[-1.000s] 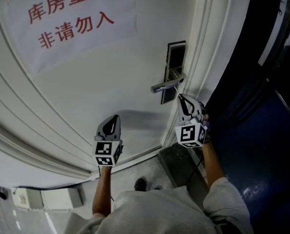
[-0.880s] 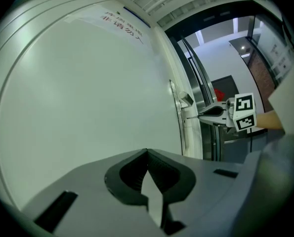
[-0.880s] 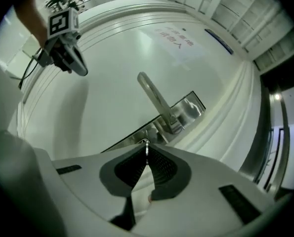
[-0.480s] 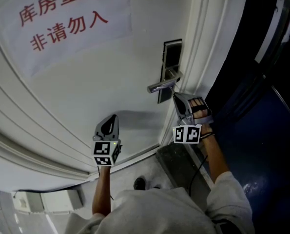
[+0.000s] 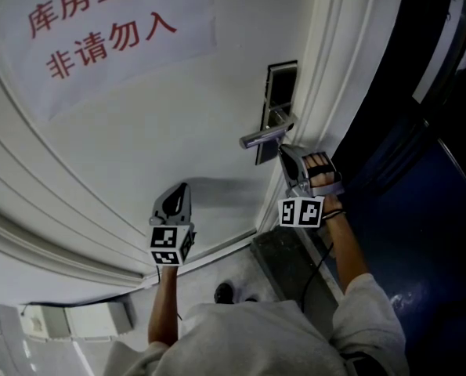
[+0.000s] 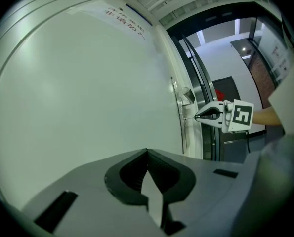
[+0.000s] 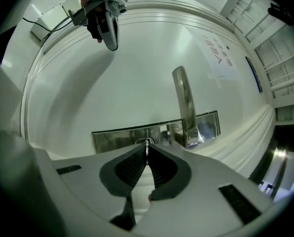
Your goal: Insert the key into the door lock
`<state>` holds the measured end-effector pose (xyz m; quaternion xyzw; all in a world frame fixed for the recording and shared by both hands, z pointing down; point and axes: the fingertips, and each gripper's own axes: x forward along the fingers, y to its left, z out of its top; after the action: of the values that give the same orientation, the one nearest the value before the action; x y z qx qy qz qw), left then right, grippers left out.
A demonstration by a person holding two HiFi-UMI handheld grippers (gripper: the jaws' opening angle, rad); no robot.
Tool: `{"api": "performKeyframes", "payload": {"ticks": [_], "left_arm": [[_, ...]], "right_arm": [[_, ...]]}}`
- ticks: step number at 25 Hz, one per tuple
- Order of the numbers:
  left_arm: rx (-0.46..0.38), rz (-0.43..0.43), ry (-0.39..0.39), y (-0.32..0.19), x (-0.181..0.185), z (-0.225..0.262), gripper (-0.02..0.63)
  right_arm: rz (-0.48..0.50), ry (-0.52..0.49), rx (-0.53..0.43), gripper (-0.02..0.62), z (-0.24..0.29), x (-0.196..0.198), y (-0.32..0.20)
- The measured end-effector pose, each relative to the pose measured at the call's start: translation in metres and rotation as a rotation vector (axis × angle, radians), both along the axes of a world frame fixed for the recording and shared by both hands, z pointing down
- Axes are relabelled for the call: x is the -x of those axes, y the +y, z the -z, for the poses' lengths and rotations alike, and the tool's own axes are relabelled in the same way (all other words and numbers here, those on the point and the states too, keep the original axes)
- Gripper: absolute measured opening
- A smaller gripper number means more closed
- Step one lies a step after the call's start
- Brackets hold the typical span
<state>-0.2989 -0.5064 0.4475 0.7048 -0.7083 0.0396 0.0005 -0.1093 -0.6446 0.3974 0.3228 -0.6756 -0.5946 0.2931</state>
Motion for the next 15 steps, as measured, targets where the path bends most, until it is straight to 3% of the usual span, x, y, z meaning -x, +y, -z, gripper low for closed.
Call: {"api": "performKeyframes", "payload": {"ticks": [15], "left_arm": [[0.003, -0.005, 0.001, -0.004, -0.002, -0.001, 0.017]], "right_arm": [[-0.009, 0.034, -0.015, 0.029, 0.001, 0.009, -0.014]]}}
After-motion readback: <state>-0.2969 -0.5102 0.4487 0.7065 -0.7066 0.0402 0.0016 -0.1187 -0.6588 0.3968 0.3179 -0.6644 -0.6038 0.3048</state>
